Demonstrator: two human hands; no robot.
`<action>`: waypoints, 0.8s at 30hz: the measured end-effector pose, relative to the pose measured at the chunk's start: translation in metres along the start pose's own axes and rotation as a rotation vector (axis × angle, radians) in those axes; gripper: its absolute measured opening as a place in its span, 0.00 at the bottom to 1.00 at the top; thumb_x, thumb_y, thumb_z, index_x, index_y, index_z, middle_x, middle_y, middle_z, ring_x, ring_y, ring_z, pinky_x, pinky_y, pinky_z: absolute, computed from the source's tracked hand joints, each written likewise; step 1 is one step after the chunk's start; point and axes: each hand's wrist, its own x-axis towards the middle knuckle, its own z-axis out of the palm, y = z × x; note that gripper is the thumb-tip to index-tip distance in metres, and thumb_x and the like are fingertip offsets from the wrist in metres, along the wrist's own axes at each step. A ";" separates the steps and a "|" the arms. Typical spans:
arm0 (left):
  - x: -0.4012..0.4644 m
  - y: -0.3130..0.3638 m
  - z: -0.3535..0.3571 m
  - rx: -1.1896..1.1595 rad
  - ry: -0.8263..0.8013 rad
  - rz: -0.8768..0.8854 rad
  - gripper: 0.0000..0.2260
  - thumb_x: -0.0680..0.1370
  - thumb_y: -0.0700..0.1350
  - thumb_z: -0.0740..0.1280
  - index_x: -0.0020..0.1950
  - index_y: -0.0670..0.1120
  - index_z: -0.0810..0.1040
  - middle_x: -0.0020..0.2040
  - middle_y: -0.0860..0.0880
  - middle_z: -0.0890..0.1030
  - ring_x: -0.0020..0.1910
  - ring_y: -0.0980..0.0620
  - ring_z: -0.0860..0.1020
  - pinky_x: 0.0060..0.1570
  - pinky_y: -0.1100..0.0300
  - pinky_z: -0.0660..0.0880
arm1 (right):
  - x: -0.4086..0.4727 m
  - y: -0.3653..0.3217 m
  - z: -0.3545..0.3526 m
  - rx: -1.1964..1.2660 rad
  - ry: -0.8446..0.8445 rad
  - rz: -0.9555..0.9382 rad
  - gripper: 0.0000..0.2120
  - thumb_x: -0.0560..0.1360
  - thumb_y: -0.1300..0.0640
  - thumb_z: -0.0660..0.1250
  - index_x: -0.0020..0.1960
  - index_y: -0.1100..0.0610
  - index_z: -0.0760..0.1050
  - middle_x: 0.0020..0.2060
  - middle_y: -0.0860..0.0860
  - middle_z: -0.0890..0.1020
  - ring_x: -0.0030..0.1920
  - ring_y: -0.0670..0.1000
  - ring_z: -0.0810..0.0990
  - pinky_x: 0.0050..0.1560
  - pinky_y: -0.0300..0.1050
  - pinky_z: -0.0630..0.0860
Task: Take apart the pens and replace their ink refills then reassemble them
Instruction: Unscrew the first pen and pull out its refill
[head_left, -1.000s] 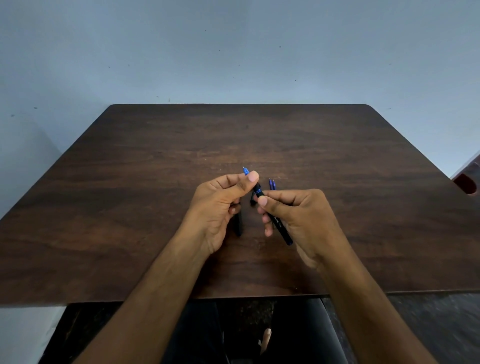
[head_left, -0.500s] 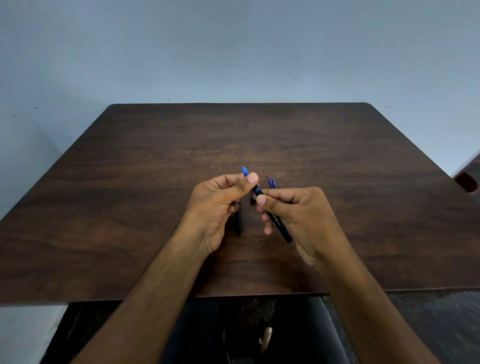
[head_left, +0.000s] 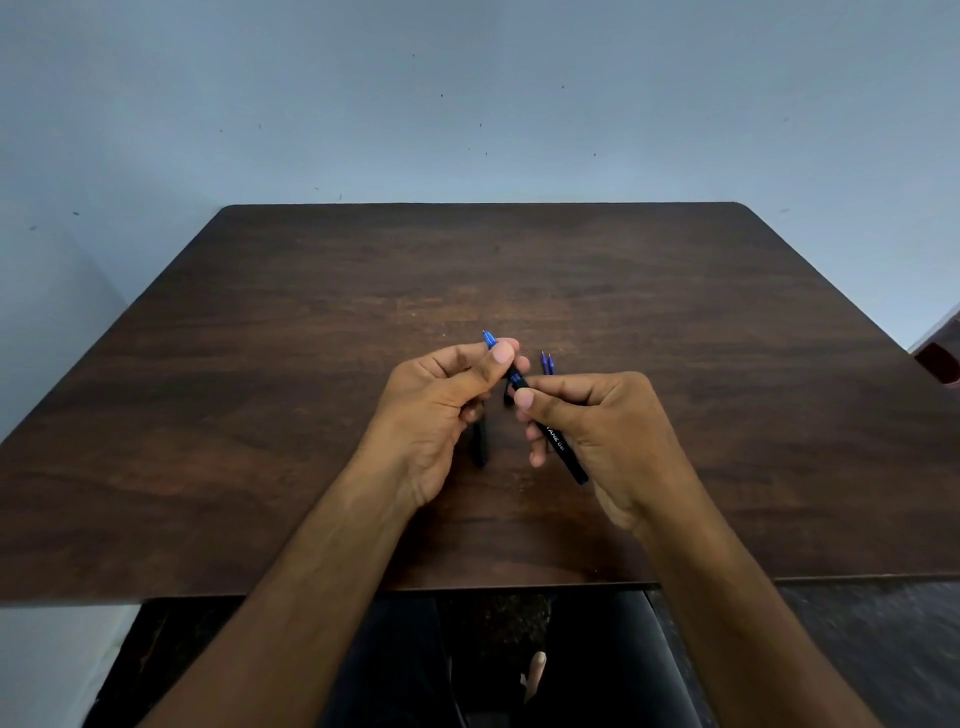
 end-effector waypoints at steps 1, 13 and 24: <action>0.001 0.000 0.001 -0.003 0.029 0.002 0.11 0.68 0.49 0.75 0.45 0.43 0.85 0.44 0.48 0.86 0.31 0.60 0.74 0.36 0.62 0.66 | 0.000 0.000 0.001 -0.008 0.000 0.006 0.08 0.74 0.64 0.73 0.53 0.64 0.85 0.36 0.60 0.85 0.32 0.53 0.80 0.31 0.45 0.80; 0.007 -0.002 0.003 -0.027 0.133 0.000 0.17 0.64 0.52 0.78 0.46 0.42 0.82 0.33 0.53 0.79 0.29 0.59 0.69 0.30 0.65 0.66 | -0.004 -0.005 0.002 -0.010 0.030 0.024 0.09 0.75 0.64 0.73 0.54 0.59 0.85 0.34 0.60 0.84 0.31 0.52 0.77 0.29 0.43 0.76; 0.011 0.004 0.001 -0.008 0.191 0.068 0.16 0.64 0.55 0.77 0.43 0.45 0.83 0.40 0.49 0.84 0.31 0.58 0.69 0.33 0.63 0.65 | -0.007 -0.013 -0.001 -0.060 0.106 0.118 0.05 0.73 0.59 0.75 0.41 0.61 0.87 0.28 0.56 0.81 0.28 0.51 0.74 0.23 0.42 0.70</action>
